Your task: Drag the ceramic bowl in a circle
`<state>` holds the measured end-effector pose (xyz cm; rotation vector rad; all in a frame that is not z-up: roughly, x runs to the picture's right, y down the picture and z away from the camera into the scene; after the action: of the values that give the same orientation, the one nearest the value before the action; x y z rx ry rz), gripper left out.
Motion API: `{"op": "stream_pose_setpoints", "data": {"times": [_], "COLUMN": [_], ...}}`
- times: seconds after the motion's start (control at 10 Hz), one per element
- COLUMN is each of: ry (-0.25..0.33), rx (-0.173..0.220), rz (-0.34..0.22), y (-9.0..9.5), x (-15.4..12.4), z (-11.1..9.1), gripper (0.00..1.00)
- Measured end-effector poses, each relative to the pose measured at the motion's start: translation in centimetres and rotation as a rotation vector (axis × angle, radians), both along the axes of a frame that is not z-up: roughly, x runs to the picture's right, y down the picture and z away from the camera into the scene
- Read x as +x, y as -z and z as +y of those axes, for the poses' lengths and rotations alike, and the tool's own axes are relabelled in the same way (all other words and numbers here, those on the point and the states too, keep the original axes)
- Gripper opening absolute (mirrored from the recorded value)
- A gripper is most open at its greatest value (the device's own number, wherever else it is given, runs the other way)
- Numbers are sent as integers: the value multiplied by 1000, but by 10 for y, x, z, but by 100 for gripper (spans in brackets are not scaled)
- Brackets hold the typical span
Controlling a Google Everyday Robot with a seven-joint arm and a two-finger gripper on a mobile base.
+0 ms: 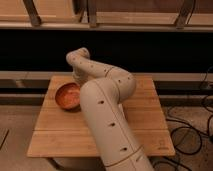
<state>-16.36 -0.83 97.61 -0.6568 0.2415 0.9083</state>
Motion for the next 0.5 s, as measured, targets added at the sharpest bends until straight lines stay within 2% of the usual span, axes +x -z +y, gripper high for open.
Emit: {"op": "stream_pose_setpoints", "data": {"times": [0.2,0.4,0.5], "ry": [-7,-5,0], "rx": [-22,-44,-66], "rz": [-69,-95,-87], "y": [10,24,32], "x": [-27,-34,-28], "z": [6,14,25], "gripper": [0,0,0]}}
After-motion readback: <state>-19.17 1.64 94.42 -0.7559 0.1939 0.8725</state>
